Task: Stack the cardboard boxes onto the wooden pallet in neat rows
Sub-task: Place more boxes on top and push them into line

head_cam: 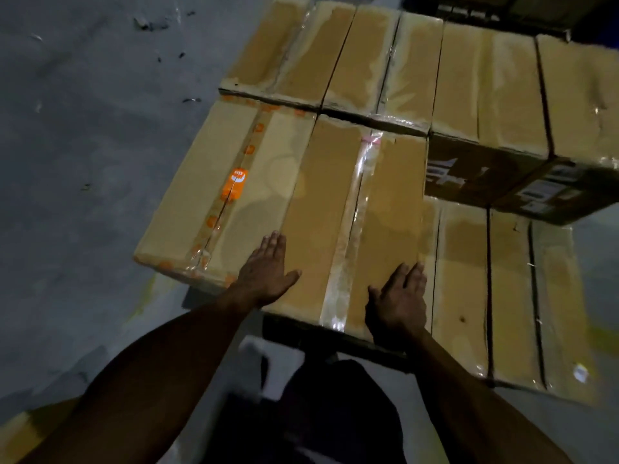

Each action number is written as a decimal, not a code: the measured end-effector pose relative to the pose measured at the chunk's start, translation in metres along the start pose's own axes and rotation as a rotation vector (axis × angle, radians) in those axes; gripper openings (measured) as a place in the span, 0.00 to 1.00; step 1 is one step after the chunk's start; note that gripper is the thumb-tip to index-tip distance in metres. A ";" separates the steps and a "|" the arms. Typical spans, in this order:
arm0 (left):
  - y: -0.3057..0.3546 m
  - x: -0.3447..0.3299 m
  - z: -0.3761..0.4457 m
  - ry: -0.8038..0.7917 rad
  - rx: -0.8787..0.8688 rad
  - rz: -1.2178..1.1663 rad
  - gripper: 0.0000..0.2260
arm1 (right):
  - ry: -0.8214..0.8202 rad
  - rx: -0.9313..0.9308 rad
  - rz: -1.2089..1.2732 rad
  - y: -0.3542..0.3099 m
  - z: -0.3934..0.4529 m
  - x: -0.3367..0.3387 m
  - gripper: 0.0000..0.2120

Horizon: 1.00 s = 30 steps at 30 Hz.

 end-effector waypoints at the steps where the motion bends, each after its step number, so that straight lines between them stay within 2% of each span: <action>1: -0.005 -0.004 -0.011 -0.022 -0.023 0.009 0.42 | -0.026 0.017 -0.031 0.003 -0.011 -0.005 0.44; 9: -0.040 -0.026 -0.064 -0.043 -0.173 0.155 0.52 | -0.175 0.138 -0.159 0.014 -0.053 -0.019 0.61; 11: -0.045 -0.028 -0.063 0.002 -0.218 0.235 0.50 | -0.195 0.170 -0.241 0.014 -0.054 -0.024 0.62; 14: -0.046 -0.028 -0.061 0.118 -0.265 0.316 0.43 | -0.141 0.194 -0.316 0.015 -0.052 -0.035 0.58; 17: -0.048 -0.029 -0.059 0.177 -0.289 0.321 0.40 | -0.050 0.189 -0.338 0.014 -0.050 -0.041 0.53; 30: -0.052 -0.019 -0.060 0.254 -0.279 0.272 0.32 | -0.001 0.169 -0.332 0.004 -0.050 -0.049 0.51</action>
Point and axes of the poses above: each hand's wrist, its own z-axis towards the middle knuckle, its own x-axis out of the back of the hand, y = z × x, the point moved 1 cm from there along z, towards the middle knuckle, and after that the axes turned 1 degree about x, right-handed, at the moved point
